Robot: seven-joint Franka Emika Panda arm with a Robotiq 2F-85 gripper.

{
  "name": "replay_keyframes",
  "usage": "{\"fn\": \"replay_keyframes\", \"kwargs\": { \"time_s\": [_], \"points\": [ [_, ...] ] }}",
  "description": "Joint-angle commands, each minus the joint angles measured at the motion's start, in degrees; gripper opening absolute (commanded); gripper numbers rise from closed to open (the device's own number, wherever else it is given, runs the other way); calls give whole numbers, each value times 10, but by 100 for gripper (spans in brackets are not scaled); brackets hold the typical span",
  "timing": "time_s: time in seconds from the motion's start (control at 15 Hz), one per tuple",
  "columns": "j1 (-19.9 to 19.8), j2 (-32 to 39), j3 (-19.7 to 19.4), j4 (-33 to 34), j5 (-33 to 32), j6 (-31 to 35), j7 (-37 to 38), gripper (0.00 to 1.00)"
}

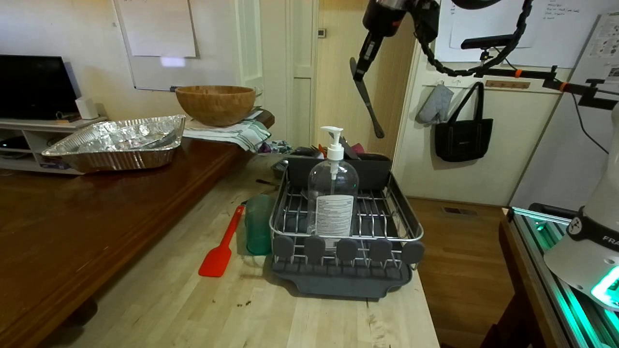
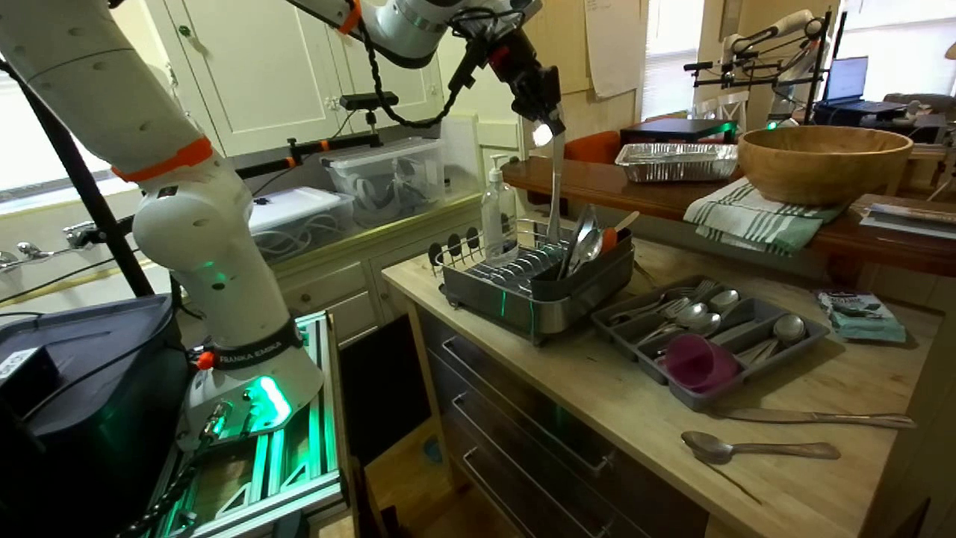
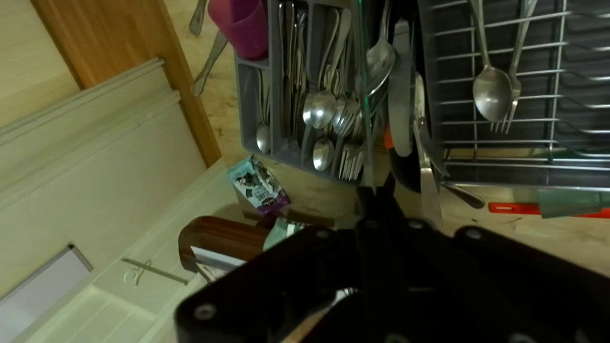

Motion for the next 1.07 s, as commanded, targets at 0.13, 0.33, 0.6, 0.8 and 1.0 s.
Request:
{"fn": "replay_keyframes", "kwargs": {
  "time_s": [0.13,0.33,0.6,0.8,1.0],
  "points": [
    [17,27,-48,30,146,56,-186,1],
    [33,71,-79,49,275,77,-304,1],
    [43,127,-92,90,436,28,-468,1],
    [24,185,-81,140,490,-54,-534,1],
    [7,252,-69,202,470,-153,-528,1]
  ]
}}
